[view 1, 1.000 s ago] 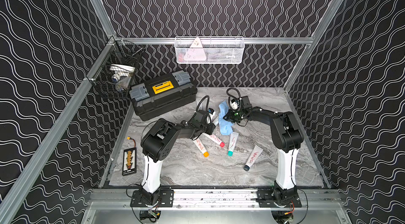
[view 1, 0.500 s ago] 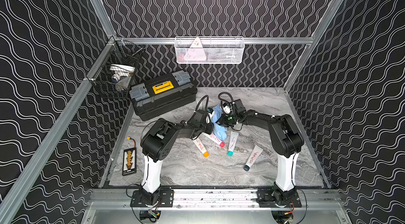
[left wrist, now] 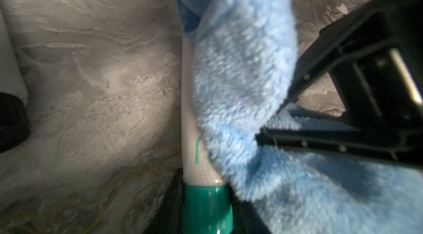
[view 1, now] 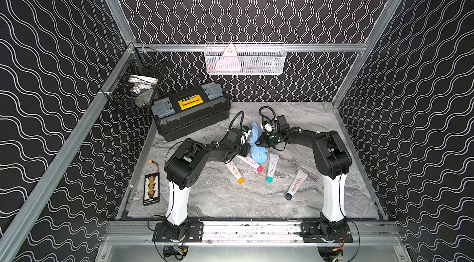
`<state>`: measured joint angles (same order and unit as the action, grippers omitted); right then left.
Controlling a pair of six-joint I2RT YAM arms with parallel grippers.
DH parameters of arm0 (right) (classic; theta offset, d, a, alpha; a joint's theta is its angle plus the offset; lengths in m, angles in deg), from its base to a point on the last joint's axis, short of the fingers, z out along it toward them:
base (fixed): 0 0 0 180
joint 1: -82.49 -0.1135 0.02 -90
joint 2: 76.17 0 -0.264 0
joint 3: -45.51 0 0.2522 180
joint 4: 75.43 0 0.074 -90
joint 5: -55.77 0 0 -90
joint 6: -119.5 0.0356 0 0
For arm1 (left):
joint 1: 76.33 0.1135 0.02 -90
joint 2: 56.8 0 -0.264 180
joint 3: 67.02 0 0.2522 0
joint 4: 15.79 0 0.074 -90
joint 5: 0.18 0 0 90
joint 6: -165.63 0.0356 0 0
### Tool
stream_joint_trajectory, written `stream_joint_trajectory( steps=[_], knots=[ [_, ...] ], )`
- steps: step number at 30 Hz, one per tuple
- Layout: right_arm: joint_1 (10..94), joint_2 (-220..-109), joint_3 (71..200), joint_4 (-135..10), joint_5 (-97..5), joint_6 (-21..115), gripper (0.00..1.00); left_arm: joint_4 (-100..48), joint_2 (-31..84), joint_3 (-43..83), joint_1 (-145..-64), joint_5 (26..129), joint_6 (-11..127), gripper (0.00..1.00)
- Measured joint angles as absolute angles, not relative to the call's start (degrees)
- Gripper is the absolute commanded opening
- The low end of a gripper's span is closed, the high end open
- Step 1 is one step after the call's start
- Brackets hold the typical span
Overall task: Wipe the surface of the toothpaste tube
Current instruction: Wipe the dirt from the toothpaste tube.
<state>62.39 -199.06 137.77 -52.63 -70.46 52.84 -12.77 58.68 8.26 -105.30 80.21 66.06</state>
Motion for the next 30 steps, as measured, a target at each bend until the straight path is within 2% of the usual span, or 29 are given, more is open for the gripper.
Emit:
stream_joint_trajectory(
  steps=[17, 30],
  knots=[
    [70.2, -203.5, 146.5, -48.6, -66.1, 51.4, 0.0, -12.4, 58.4, 7.7, -105.3, 78.0, 66.1, 0.16],
    [66.3, -203.3, 148.4, -46.7, -62.6, 50.7, 0.0, -12.4, 58.4, 7.5, -105.3, 78.2, 66.1, 0.16]
  ],
)
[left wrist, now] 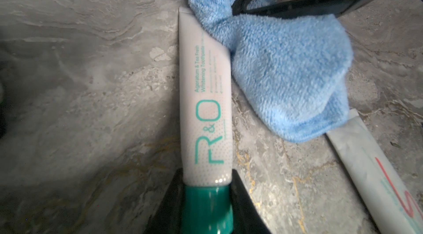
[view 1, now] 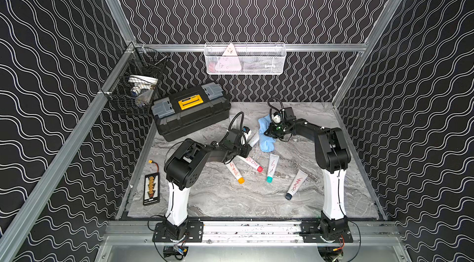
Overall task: Wipe the surface of the toothpaste tube
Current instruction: Wipe the dirt from the toothpaste tube.
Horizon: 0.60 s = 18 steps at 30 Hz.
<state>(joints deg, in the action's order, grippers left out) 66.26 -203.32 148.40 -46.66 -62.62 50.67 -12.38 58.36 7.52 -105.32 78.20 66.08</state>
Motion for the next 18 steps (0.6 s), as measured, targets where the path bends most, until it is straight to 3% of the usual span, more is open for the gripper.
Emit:
stream_joint_trajectory(
  steps=[18],
  knots=[
    [55.8, -196.9, 142.4, -47.8, -64.2, 50.1, 0.0, -12.3, 58.4, 7.5, -105.3, 79.3, 66.1, 0.16]
  ],
)
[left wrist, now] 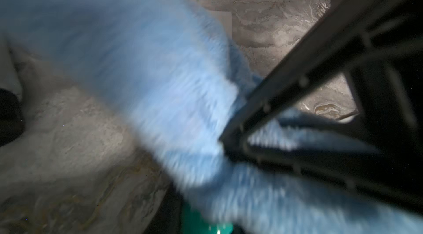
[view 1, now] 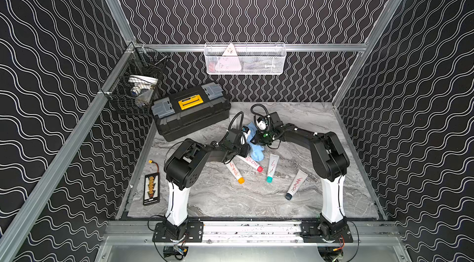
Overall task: Wipe the surface of the toothpaste tube
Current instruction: Wipe the dirt from the toothpaste tube.
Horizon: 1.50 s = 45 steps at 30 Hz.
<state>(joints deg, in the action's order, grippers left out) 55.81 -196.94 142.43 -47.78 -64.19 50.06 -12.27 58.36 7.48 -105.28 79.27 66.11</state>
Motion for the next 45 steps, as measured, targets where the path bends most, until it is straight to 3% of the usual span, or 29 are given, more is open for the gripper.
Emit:
stream_joint_trajectory(
  steps=[15, 33, 45],
  knots=[
    [59.1, -203.3, 150.1, -47.1, -66.4, 51.1, 0.0, -12.2, 58.4, 7.5, -105.3, 76.5, 66.3, 0.15],
    [69.3, -204.4, 146.0, -53.0, -67.4, 49.9, 0.0, -12.5, 58.3, 7.4, -105.5, 74.4, 66.7, 0.15],
    [67.7, -203.2, 146.1, -51.6, -63.3, 48.3, 0.0, -12.5, 58.3, 7.4, -105.5, 74.4, 66.7, 0.15]
  ],
)
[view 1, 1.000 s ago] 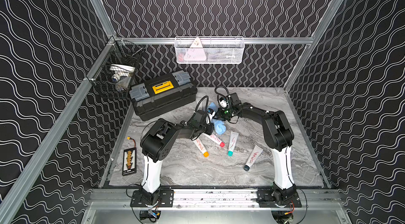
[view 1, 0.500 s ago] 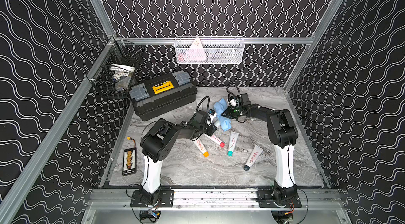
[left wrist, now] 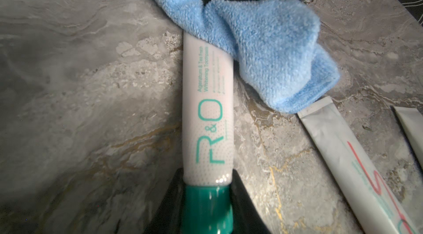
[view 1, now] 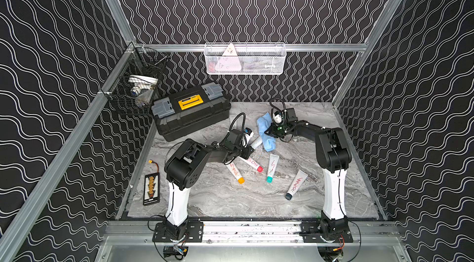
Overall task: Wipe the surface of the toothpaste tube
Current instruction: Wipe the dirt from the toothpaste tube.
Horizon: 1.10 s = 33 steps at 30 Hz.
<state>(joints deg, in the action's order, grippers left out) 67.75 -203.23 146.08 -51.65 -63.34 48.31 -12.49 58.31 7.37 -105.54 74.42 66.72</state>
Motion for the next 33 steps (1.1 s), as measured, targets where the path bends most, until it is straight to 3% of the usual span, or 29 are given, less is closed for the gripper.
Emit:
stream_joint_trajectory(
  steps=[15, 33],
  knots=[
    [57.8, -198.7, 140.6, -54.3, -64.5, 49.7, 0.0, -12.5, 58.3, 7.3, -105.5, 74.4, 66.6, 0.15],
    [55.9, -196.9, 138.3, -56.0, -67.2, 52.6, 0.0, -12.2, 58.3, 7.1, -105.5, 73.9, 66.3, 0.15]
  ],
)
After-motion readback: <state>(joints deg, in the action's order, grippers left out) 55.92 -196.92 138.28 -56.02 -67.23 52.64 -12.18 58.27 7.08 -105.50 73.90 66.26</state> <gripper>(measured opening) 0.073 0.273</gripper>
